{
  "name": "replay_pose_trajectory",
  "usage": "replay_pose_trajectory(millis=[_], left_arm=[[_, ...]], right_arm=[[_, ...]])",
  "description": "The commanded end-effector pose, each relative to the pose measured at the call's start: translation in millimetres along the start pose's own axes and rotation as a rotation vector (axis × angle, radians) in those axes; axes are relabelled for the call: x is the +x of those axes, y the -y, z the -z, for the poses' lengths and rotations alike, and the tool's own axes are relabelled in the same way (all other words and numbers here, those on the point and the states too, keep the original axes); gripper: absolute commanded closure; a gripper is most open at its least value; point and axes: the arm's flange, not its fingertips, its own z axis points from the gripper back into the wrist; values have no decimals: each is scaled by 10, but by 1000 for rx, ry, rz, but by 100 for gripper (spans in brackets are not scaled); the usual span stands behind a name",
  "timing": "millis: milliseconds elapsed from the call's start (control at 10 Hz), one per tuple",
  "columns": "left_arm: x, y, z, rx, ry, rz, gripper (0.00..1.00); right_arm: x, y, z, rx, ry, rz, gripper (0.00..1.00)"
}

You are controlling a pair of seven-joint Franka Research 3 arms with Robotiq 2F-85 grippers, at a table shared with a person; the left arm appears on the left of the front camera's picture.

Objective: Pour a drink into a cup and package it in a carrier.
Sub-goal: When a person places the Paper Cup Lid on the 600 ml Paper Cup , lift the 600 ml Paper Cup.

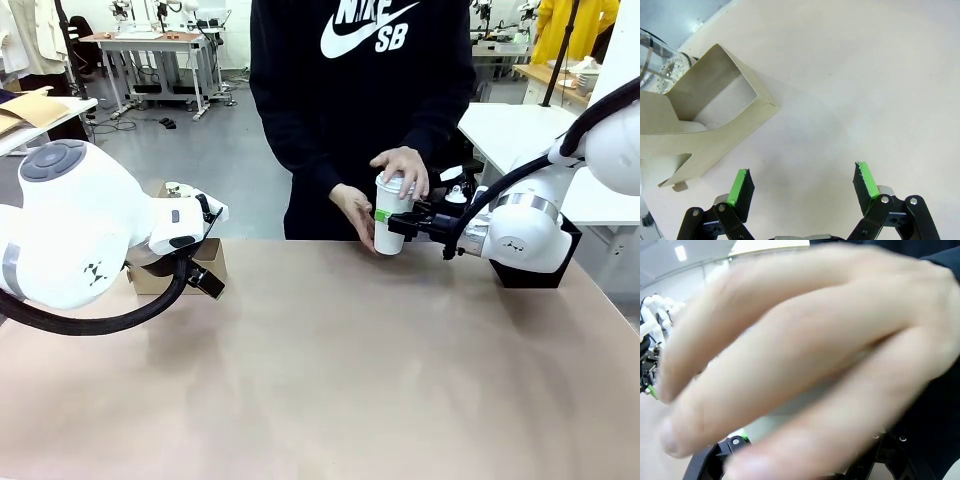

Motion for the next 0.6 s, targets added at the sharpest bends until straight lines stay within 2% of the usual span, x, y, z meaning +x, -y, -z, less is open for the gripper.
replay_pose_trajectory(millis=[0, 500], left_arm=[[-3, -9, -3, -2, 1, -3, 0], [-3, -9, -3, -2, 1, -3, 0]], right_arm=[[56, -35, 36, -12, 9, 3, 20], [56, -35, 36, -12, 9, 3, 20]])
